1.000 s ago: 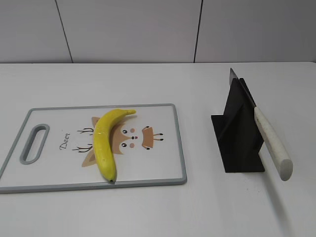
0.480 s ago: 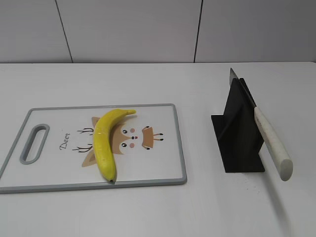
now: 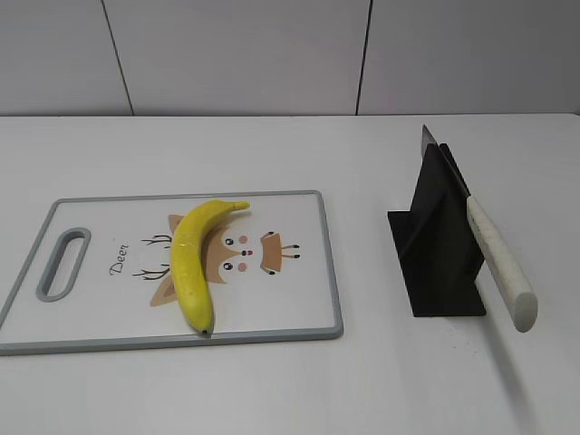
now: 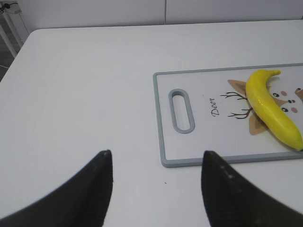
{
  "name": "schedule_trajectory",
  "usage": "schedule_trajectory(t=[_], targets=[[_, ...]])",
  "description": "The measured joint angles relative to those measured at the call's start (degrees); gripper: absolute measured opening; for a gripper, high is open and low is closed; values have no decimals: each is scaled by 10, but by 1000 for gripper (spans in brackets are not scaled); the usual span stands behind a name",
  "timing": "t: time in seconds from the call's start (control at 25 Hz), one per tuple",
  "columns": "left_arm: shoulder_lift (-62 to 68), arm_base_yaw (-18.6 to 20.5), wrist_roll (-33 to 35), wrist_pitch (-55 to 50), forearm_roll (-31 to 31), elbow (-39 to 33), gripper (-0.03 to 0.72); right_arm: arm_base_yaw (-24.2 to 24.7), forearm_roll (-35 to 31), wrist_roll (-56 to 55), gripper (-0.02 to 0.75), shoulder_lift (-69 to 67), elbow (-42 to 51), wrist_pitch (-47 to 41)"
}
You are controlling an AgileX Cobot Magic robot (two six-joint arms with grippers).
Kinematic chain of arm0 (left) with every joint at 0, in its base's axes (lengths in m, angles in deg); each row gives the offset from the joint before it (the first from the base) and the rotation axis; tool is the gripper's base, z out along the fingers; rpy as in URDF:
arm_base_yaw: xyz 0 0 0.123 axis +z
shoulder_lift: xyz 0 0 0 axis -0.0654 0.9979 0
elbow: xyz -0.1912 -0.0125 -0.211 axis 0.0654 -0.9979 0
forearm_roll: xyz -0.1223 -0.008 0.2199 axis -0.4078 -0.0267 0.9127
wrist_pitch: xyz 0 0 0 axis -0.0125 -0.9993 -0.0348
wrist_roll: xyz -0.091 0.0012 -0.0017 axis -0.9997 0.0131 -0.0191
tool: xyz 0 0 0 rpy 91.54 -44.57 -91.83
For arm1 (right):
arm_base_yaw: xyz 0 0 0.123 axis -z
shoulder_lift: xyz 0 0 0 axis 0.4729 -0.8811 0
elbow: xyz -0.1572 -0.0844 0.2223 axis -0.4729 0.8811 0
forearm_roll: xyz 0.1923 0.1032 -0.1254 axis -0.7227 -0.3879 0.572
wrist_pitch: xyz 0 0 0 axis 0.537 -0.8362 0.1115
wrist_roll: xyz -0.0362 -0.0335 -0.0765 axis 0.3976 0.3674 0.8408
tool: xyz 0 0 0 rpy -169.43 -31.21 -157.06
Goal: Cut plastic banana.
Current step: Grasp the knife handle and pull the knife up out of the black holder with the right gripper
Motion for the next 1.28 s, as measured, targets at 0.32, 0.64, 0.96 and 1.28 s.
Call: schedule_trajectory(t=[0.32,0.64,0.96,1.28], targets=[[0,0,0,0,0,0,567,-10,-21,-33,517,-159,-87,-48],[0,0,0,0,0,0,562,-71,-29,-39,517,-308,-157,-49],[0,0,0,0,0,0,562,-120,-39,-39,517,-472,-227,-48],[0,0,0,0,0,0,562,-174,-42,-45,517,-612,-264,-37]])
